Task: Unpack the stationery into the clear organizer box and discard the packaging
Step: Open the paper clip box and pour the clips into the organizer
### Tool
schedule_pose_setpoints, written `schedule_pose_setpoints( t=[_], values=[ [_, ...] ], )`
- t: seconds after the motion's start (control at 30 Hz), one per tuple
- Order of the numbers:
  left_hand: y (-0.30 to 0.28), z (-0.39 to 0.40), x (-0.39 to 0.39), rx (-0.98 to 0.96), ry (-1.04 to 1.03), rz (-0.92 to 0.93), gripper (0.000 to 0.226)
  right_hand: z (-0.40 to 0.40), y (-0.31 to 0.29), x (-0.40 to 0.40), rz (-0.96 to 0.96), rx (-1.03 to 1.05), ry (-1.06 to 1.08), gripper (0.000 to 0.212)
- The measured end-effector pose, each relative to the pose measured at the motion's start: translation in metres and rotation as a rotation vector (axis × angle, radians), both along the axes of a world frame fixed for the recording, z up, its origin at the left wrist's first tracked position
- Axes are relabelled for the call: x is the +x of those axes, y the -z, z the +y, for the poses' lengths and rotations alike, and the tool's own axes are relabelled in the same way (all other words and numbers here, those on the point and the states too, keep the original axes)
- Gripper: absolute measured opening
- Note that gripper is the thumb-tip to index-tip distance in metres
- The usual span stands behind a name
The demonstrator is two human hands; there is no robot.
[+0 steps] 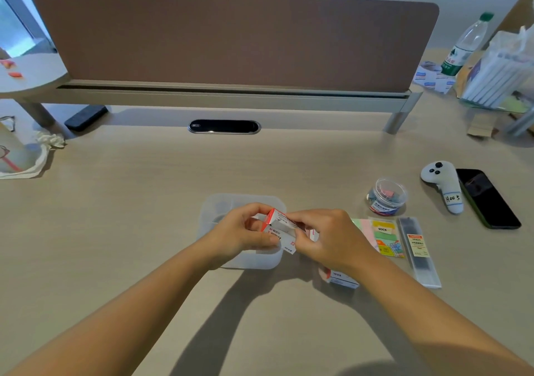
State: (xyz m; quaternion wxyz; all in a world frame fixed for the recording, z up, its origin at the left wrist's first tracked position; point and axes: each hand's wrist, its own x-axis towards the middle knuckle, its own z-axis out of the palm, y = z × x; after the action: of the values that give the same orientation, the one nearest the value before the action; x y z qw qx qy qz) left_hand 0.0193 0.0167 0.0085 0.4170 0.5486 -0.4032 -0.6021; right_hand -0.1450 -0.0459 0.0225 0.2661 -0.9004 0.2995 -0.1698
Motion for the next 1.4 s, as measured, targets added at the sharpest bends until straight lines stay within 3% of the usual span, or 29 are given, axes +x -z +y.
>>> schedule_pose_setpoints(
  t=[0.27,0.43,0.57,0.87,1.2,1.27,1.4],
  values=[
    [0.000,0.003,0.014,0.024,-0.014,0.085,0.032,-0.005,-0.005,0.014,0.029,-0.021,-0.041,0.043],
    [-0.002,0.005,0.022,0.015,-0.034,0.077,0.033,-0.005,-0.013,0.019,0.037,0.074,-0.065,0.051],
    [-0.005,0.005,0.030,-0.006,-0.026,0.059,0.033,-0.009,-0.014,0.026,0.014,0.203,-0.038,0.035],
    [-0.005,0.006,0.040,-0.014,-0.048,0.070,0.034,-0.012,-0.021,0.036,-0.023,0.392,-0.003,0.027],
    [-0.001,0.010,0.048,-0.035,-0.081,0.023,0.034,-0.012,-0.025,0.048,-0.005,0.354,0.014,0.022],
    [-0.001,0.010,0.048,-0.037,-0.091,0.047,0.033,-0.013,-0.026,0.050,-0.045,0.369,0.025,0.020],
    [-0.003,0.007,0.050,-0.035,-0.107,0.099,0.032,-0.019,-0.022,0.059,-0.308,0.467,0.220,0.014]
  ],
)
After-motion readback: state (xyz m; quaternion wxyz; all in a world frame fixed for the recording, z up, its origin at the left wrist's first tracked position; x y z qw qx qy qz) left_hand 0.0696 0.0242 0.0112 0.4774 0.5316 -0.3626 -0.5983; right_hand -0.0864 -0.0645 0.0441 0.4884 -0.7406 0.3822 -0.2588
